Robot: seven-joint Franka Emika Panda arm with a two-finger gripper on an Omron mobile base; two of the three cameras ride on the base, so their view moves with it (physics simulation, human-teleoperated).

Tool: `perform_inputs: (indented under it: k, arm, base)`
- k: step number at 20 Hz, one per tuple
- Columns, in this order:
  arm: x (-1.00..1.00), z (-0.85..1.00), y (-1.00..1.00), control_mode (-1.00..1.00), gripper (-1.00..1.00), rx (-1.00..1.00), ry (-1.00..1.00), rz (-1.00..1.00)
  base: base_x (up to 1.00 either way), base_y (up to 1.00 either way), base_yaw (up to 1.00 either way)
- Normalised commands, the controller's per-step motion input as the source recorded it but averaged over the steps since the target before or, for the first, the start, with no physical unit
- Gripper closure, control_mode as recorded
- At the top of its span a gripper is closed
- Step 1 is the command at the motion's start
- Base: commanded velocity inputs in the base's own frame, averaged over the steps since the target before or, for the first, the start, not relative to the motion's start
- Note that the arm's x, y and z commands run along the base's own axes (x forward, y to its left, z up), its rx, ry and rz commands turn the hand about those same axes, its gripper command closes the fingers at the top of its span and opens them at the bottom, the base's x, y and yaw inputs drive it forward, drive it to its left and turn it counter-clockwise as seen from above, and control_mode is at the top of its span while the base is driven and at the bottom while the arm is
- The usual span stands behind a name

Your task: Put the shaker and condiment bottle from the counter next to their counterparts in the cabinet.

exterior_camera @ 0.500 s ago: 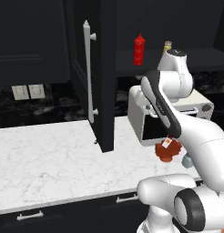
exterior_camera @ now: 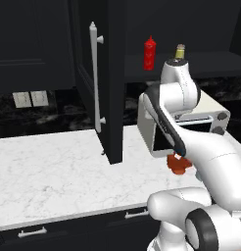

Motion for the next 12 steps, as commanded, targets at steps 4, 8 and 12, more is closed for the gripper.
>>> perform_inputs:
  k: [4,8,12]
  arm:
    - [0.00,-0.19,0.00,-1.00,-1.00,-0.25,-0.05,-0.48]
    - [0.00,-0.22,0.00,-1.00,-1.00,-0.31,-0.11,-0.59]
    - [-0.01,-0.23,0.00,-1.00,-1.00,-0.33,-0.16,-0.62]
  base:
    - [0.00,0.00,0.00]
    - [0.00,0.00,0.00]
    - [0.00,0.00,0.00]
